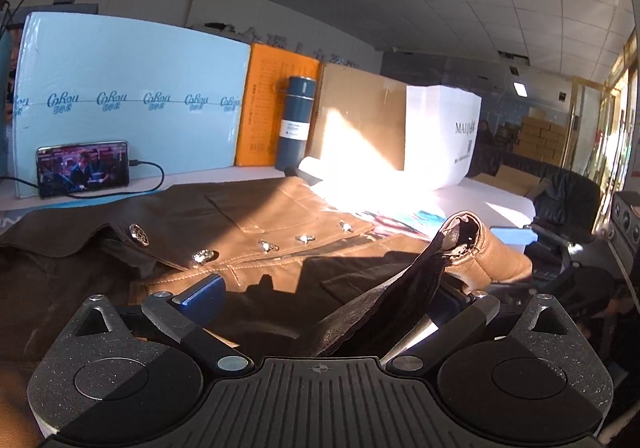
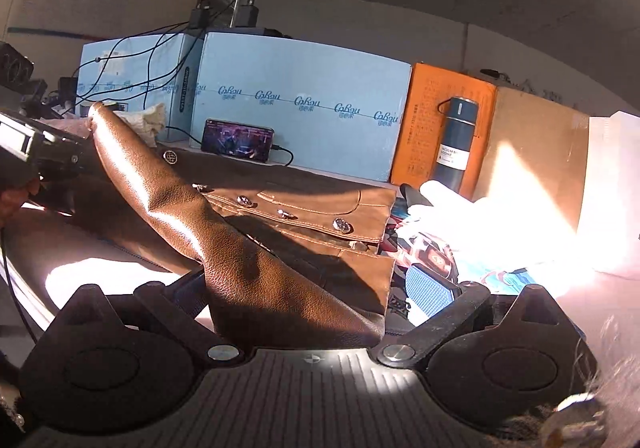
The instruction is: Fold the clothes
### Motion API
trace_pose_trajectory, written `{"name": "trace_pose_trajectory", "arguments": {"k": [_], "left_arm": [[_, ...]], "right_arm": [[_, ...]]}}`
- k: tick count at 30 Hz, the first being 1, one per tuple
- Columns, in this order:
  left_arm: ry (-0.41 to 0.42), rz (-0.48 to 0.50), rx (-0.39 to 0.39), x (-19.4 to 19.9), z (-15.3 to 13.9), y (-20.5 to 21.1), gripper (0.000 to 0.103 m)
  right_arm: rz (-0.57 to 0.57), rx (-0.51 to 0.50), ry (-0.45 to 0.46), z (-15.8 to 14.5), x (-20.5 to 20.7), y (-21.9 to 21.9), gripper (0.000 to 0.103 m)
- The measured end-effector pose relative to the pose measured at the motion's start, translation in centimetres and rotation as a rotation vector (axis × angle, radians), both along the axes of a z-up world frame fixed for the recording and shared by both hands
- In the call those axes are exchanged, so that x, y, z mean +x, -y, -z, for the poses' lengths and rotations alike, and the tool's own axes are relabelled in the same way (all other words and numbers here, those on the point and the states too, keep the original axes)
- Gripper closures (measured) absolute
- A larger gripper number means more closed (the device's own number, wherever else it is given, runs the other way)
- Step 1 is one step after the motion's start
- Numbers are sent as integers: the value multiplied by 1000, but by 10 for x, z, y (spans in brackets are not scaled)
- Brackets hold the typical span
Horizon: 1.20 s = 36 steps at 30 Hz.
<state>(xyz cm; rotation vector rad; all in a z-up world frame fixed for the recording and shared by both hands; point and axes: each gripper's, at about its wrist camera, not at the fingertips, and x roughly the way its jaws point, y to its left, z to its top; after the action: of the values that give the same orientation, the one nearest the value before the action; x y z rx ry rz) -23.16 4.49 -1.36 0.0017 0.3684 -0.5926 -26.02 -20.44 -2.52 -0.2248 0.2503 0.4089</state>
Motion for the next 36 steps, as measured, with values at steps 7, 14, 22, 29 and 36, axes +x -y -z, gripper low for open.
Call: {"name": "trace_pose_trajectory", "arguments": {"k": [7,14,22,29,36], "left_arm": [[48,-56,204,-16,9,8,1],[92,-178,333,-29,9,-13,0],[136,-341,460,-39,12,-47,1],[196,-190,530,-62,10,-45,51],[171,-47,410,-69,-2,-44,94]], "right_arm": [[-78,-121,30,8,2,-22,2],[-159,-208,18,10,-2,-29,15],[-213,-95,72,-14,-13,-9,94],[-106,-51,128,-31,-8,17,96],[-59,-3,235,-53,2,28,96]]}}
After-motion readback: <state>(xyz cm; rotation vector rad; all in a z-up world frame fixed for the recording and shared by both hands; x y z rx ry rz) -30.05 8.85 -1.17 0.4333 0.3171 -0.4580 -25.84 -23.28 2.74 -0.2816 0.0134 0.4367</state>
